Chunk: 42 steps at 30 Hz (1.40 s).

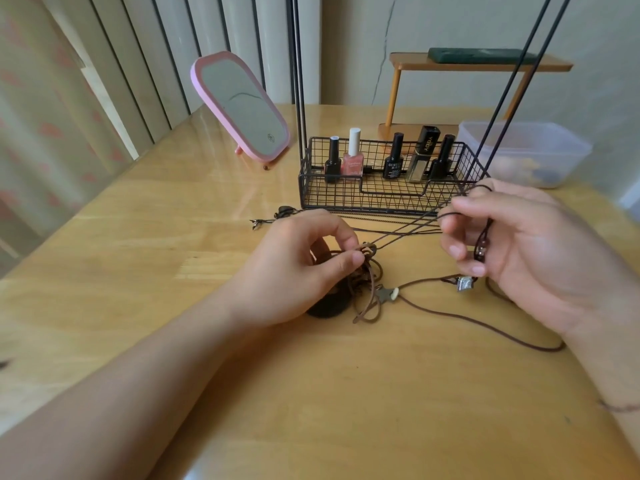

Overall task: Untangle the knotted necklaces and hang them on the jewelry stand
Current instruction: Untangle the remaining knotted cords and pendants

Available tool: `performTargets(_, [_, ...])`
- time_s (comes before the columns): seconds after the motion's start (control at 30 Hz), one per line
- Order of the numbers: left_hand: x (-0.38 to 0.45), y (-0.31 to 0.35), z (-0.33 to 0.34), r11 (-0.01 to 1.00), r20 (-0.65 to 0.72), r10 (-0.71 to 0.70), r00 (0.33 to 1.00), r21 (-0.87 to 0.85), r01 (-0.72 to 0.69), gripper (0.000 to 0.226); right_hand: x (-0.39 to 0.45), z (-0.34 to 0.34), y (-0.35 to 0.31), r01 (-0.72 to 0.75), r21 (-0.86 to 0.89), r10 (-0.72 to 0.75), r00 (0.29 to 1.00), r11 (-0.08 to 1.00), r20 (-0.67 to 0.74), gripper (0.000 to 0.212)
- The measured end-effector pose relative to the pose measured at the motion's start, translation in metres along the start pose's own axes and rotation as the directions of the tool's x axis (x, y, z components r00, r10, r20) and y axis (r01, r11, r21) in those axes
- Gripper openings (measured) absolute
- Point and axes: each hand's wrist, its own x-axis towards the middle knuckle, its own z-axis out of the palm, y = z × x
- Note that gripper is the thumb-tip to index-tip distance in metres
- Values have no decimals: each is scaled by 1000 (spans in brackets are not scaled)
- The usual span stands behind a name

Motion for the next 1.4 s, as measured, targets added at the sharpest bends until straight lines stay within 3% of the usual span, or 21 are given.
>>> performTargets(0.13, [4,0,0,962,-39,-161,986,-231,148,14,-3,3,0,27,-113,-17,996,993,85,28])
performTargets(0.23, [7,-3,-1,922,-105,-220,970,-349,171,13,-4,4,0,49,-78,-42,995,996,89,29])
performTargets(0.43, [8,-4,-2,926,-257,-242,936,-350,144,13,-2,1,-2,113,9,-113,992,994,-56,30])
performTargets(0.57, [7,-5,-3,904,-264,-226,938,-416,101,13,0,-3,0,154,60,-141,974,986,-180,22])
performTargets(0.73, [8,-2,0,745,-201,-312,928,-658,108,15,-1,-3,-1,175,65,-157,963,982,-218,25])
performTargets(0.83, [10,0,-3,597,-161,-379,911,-795,107,17,-2,-3,-2,111,0,-110,986,994,-122,26])
performTargets(0.93, [11,2,-8,493,-125,-423,897,-863,112,18,-5,-1,-3,91,-181,-92,996,979,5,37])
performTargets(1.0, [10,3,-9,541,-140,-403,905,-833,112,17,-8,4,0,173,-394,-182,983,903,15,51])
performTargets(1.1, [7,5,-7,695,-222,-318,922,-716,67,16,-8,8,8,267,-693,-347,938,670,26,67])
performTargets(1.2, [6,7,-4,795,-283,-196,939,-606,-16,15,-7,5,11,161,-883,-266,963,440,43,77])
performTargets(1.3, [4,9,-1,799,-273,-96,957,-594,-89,11,-12,10,12,113,-954,-174,982,278,66,70])
performTargets(1.33, [5,10,0,783,-258,-85,962,-615,-96,10,-13,13,14,143,-954,-222,971,263,84,65])
performTargets(1.4, [5,10,1,740,-214,-82,973,-667,-85,7,-13,20,21,275,-894,-377,917,354,133,54])
